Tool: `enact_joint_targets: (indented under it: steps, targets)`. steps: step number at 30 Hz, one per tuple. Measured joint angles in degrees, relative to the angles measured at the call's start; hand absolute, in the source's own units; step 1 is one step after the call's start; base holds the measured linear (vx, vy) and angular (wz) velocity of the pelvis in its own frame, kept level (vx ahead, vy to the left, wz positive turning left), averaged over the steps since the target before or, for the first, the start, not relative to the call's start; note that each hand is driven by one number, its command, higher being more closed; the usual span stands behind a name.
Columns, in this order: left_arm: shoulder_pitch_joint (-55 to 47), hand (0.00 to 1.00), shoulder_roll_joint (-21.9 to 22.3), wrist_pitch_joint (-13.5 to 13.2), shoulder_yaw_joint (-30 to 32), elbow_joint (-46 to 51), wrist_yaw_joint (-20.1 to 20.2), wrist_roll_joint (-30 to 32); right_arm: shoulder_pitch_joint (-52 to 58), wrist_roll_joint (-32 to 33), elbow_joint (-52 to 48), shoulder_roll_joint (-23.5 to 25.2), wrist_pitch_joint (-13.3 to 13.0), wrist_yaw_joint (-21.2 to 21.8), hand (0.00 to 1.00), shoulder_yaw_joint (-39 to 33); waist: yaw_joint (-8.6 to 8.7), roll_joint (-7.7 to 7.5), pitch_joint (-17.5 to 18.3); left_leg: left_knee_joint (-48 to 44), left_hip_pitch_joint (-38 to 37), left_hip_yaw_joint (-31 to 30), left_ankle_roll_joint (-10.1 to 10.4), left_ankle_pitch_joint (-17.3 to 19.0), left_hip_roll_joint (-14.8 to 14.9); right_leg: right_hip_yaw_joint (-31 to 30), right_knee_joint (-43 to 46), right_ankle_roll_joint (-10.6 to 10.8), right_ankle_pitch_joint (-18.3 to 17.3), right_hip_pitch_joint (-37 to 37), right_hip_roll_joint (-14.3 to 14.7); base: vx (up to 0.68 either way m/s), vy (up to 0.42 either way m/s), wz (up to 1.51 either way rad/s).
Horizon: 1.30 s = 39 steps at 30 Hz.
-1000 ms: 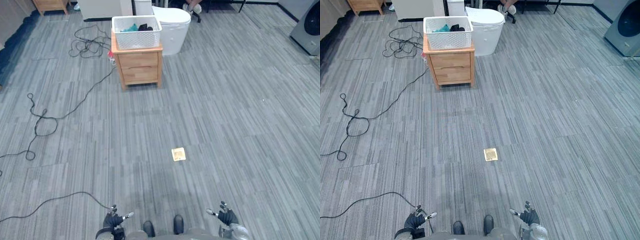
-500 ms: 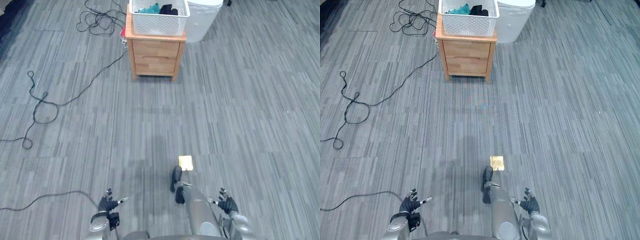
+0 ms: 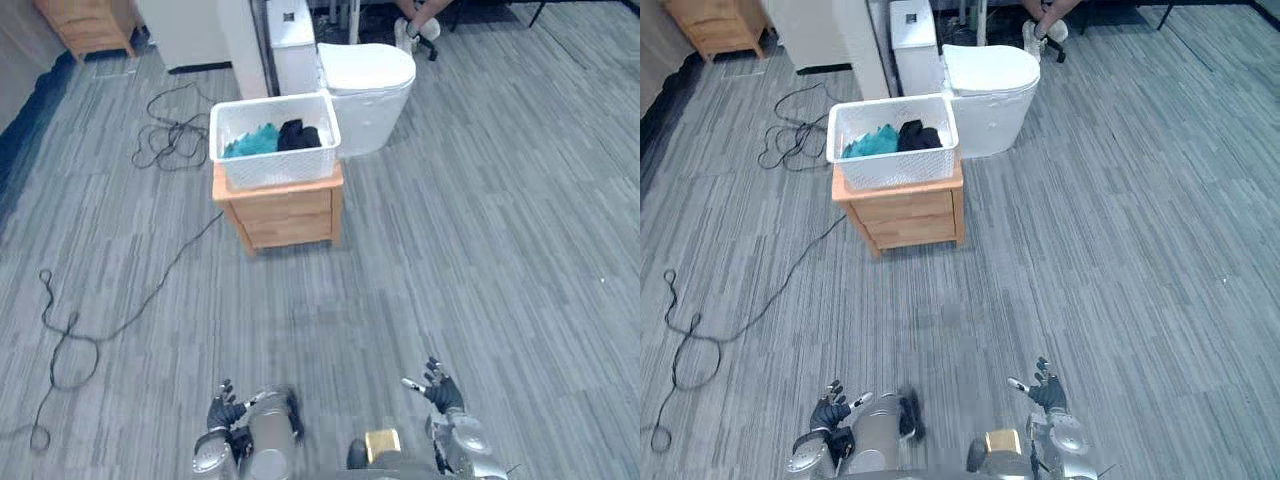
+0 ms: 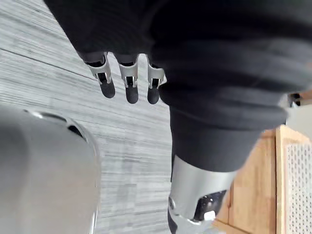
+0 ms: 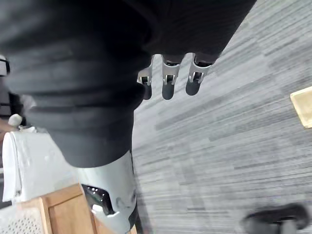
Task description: Pick up the laundry basket with both hands and put the clothes into the washing machine.
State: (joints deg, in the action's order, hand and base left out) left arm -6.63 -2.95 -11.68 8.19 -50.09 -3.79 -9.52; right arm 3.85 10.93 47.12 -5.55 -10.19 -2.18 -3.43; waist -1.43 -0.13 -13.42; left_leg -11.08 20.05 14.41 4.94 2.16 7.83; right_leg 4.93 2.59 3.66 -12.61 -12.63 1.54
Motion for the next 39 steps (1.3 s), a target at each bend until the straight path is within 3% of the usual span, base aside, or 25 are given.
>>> enact_joint_targets:
  steps: [1, 2, 3, 4, 5, 6, 7, 9, 10, 11, 13, 14, 15, 16, 19, 20, 22, 23, 24, 26, 27, 29, 30, 34, 39]
  targets:
    - [-0.42, 0.00, 0.00, -0.07, -0.36, 0.03, -0.01, -0.23, 0.24, -0.22, 0.50, -0.41, -0.01, -0.21, 0.00, 0.03, -0.10, 0.35, 0.35, 0.31, 0.40, -0.52, -1.96, -3.78, -0.41, -0.78, 0.15, 1.57, -0.95, -1.13, -0.03, 0.65, 0.249, -0.64]
    - [-0.60, 0.00, -0.92, -0.09, -0.53, -0.14, 0.01, -0.82, 0.63, -0.27, 2.03, 0.16, 0.19, -0.37, 0.00, 0.14, -0.64, -1.24, 2.14, -1.81, 0.18, -1.01, -5.59, -8.23, -2.56, -2.12, 0.43, 4.10, -2.48, -2.68, -2.02, 0.84, 0.274, -0.18]
    - [-0.28, 0.00, -2.09, -0.13, -1.10, -0.03, 0.04, -0.88, 1.58, -0.28, 2.13, 0.63, 0.18, -0.32, 0.00, 0.05, 0.06, -3.86, 3.95, -2.38, 0.22, -0.63, -7.18, -6.25, -5.02, -1.28, 3.44, 5.65, -2.10, -1.53, -5.04, 0.72, 0.223, 0.04]
    - [-0.12, 0.00, -2.21, -0.24, -1.43, -0.03, 0.13, -0.85, 2.14, -0.33, 2.36, 0.58, 0.21, -0.32, 0.00, -0.03, 0.41, -4.17, 4.11, -3.70, 0.25, -0.63, -7.38, -4.55, -5.19, -0.92, 6.89, 7.48, -1.51, -0.26, -5.81, 0.83, 0.232, 0.39]
    - [-0.06, 0.00, -2.33, 0.03, -1.51, -0.91, 0.14, -0.85, 1.74, -0.32, 3.71, 1.00, 0.44, -0.34, 0.00, -0.57, 0.72, -4.90, 3.99, -6.47, -2.01, -0.74, -7.58, 0.03, -6.74, -0.37, 20.46, 11.28, 1.13, 3.67, -6.79, 0.54, 0.174, 0.30]
    - [-0.02, 0.00, -2.41, 0.16, -1.59, -1.53, 0.12, -0.87, 1.99, -0.32, 4.01, 1.21, 0.51, -0.32, 0.00, -1.01, 0.87, -5.06, 3.95, -6.67, -3.69, -1.31, -7.51, 1.75, -7.21, -0.28, 27.41, 11.26, 3.51, 5.69, -7.32, 0.81, 0.213, 0.48]
    - [0.06, 0.00, -2.71, 0.22, -1.91, -2.04, 0.08, -0.84, 2.26, -0.31, 4.53, 1.46, 0.57, -0.33, 0.00, -1.34, 1.31, -5.28, 3.87, -6.31, -6.76, -2.97, -7.62, 3.77, -7.98, -0.22, 39.35, 10.85, 11.00, 9.72, -8.31, 0.67, 0.090, 0.67]
    - [0.07, 0.00, -3.06, 0.66, -4.30, -3.36, -0.02, -0.66, 1.34, -0.31, 5.16, 1.36, 0.62, -0.10, 0.00, -1.01, 2.21, -4.32, 2.85, -2.22, -17.79, -4.85, -8.31, 5.96, -8.76, 0.99, 60.38, 0.67, 4.08, 18.66, -10.98, 0.71, 0.022, 0.53]
    - [0.17, 0.00, -3.38, 0.69, -4.30, -3.49, -0.02, -0.68, 1.08, -0.32, 4.80, 1.28, 0.53, -0.08, 0.00, -0.88, 2.38, -3.40, 2.41, -0.69, -20.65, -5.16, -8.30, 5.95, -8.20, 2.20, 60.90, -1.10, 2.29, 20.26, -10.60, 0.59, -0.019, 0.31]
    - [0.54, 0.00, -2.97, 0.62, -4.31, -3.44, 0.01, -0.77, 0.87, -0.32, 3.76, 1.10, 0.37, -0.04, 0.00, -0.61, 2.78, -1.46, 1.64, 1.71, -25.56, -5.42, -8.30, 5.95, -6.40, 4.73, 57.86, -2.60, -0.78, 23.13, -9.90, 0.45, -0.034, 0.34]
    - [0.69, 0.00, -3.36, 0.48, -4.09, -3.43, 0.03, -0.89, 0.62, -0.31, 3.08, 1.21, 0.30, 0.10, 0.00, 0.18, 3.87, -0.40, 1.64, 2.96, -29.12, -5.47, -8.27, 5.95, -4.62, 6.72, 47.49, -2.04, -2.51, 28.70, -9.02, 0.56, -0.116, 0.52]
    - [0.70, 0.00, -3.90, 0.47, -4.08, -3.43, 0.03, -0.88, 0.57, -0.31, 3.07, 1.15, 0.31, 0.18, 0.00, 0.74, 4.18, -1.29, 2.11, 3.18, -30.69, -5.56, -7.21, 6.54, -4.17, 6.55, 36.00, -1.19, -1.01, 31.25, -8.29, 0.58, -0.196, 0.59]
    - [0.55, 0.00, -4.19, 0.46, -4.08, -3.41, 0.04, -0.87, 0.69, -0.29, 3.04, 1.09, 0.30, 0.17, 0.00, 1.06, 4.43, -1.93, 2.48, 3.19, -31.31, -5.58, -6.02, 7.23, -4.25, 6.19, 28.60, -0.74, 1.40, 31.66, -7.97, 0.75, -0.319, 0.63]
    - [0.42, 0.00, -4.94, 0.55, -3.85, -4.64, -0.12, -0.81, 2.27, -0.29, 3.74, 1.10, 0.39, 0.20, 0.00, 1.51, 4.20, -4.73, 3.61, 3.24, -34.61, -6.73, -0.58, 10.70, -4.45, 3.67, 18.02, -4.86, 13.92, 32.22, -7.15, 0.72, -0.319, 0.22]
    - [-0.03, 0.00, -2.72, 0.69, -3.35, -4.89, -0.02, -0.41, 2.10, -0.27, 3.15, 0.71, 0.58, 0.02, 0.00, 0.94, 3.85, -2.60, 4.15, -1.28, -33.61, -6.52, 0.91, 9.93, -1.30, 4.35, 20.71, -5.53, 8.67, 32.12, -5.03, 0.54, -0.246, 0.06]
    - [0.30, 0.00, -1.00, 0.71, -2.77, -4.49, 0.02, 0.15, 2.86, -0.26, 2.31, 0.66, 0.60, -0.09, 0.00, 0.85, 4.16, -1.90, 3.83, -13.23, -29.16, -6.86, 2.92, 8.83, 0.97, 5.11, 21.01, -5.70, 5.30, 29.79, -4.35, 0.51, -0.256, 0.30]
    - [0.25, 0.00, 0.62, 0.68, -2.49, -3.16, 0.05, 0.13, 4.01, -0.24, 0.99, 0.76, 0.70, -0.32, 0.00, 0.99, 3.87, -0.46, 2.95, -30.97, -22.43, -7.09, 6.03, 8.68, 5.48, 6.90, 18.36, -6.19, 3.90, 24.05, -2.65, 0.46, -0.208, 0.34]
    - [-1.06, 0.00, 1.09, 0.59, -0.75, -1.11, -0.04, 0.08, 4.83, -0.08, 0.77, 1.09, 0.70, -0.42, 0.00, 0.96, 3.32, -0.38, 3.21, -40.55, -18.19, -4.33, 4.98, 9.43, 8.67, 7.81, 15.83, -7.13, 3.39, 19.51, -1.72, 0.40, -0.139, 0.13]
    - [-1.30, 0.00, 0.89, 0.53, -0.46, -0.79, -0.04, 0.09, 4.77, -0.04, 0.68, 1.63, 0.68, -0.45, 0.00, 0.74, 3.04, -0.61, 3.55, -40.83, -17.03, -2.57, 4.30, 9.82, 9.31, 7.88, 14.96, -7.19, 3.32, 18.17, -1.70, 0.37, -0.117, -0.06]
    - [-1.17, 0.00, 1.13, 0.54, 1.22, -0.87, -0.12, 0.04, 4.30, -0.02, 0.02, 2.10, 0.35, -0.77, 0.00, -1.35, 2.33, -1.21, 4.00, -31.31, -14.93, 1.10, 2.26, 10.98, 9.01, 7.39, 10.54, -6.84, 3.61, 14.14, -1.93, 0.35, -0.054, -0.10]
    - [-1.25, 0.00, 1.13, 0.56, 1.24, -1.25, -0.14, 0.02, 4.21, -0.06, -0.06, 1.96, 0.37, -1.20, 0.00, -1.96, 2.08, -0.42, 4.57, -18.54, -15.16, 0.74, 1.89, 10.69, 7.47, 7.18, 9.10, -6.52, 3.71, 12.53, -2.14, 0.44, 0.001, -0.12]
    - [-1.36, 0.00, 1.12, 0.58, 1.49, -1.63, -0.26, -0.03, 3.67, -0.06, 0.20, 1.57, 0.37, -1.40, 0.00, -2.73, 1.93, 0.01, 4.76, -7.40, -16.26, -0.64, 2.43, 9.32, 5.14, 6.36, 9.08, -5.95, 3.42, 12.20, -2.62, 0.35, 0.087, -0.21]
    - [-1.57, 0.00, 1.13, 0.58, 1.58, -2.76, -0.66, -0.05, 3.02, -0.07, 0.92, 0.73, 0.38, -1.45, 0.00, -3.68, 1.95, 1.45, 5.42, 3.23, -17.70, -1.76, 2.11, -0.69, 3.27, 5.48, 8.73, -4.63, 2.82, 11.64, -2.54, 0.30, 0.131, -0.35]
    - [-2.47, 0.00, 0.24, 0.68, 2.84, -4.63, -1.62, 0.00, 4.10, -0.20, 1.48, 1.82, 0.30, -1.47, 0.00, -3.54, 2.26, -1.23, 6.96, 10.42, -22.51, -1.00, 1.30, -1.92, 0.02, 4.47, 4.87, -2.70, 3.33, 8.92, -4.94, 0.23, 0.136, -0.08]
    - [-2.57, 0.00, -0.75, 0.80, 2.54, -4.92, -2.65, 0.26, 4.08, -0.87, 0.71, 1.77, 0.05, -2.00, 0.00, -3.23, 2.33, -1.36, 7.08, 11.18, -23.08, -1.16, 0.81, -2.24, -2.27, 4.55, 4.03, -1.50, 4.04, 8.06, -6.77, 0.10, 0.088, 0.05]
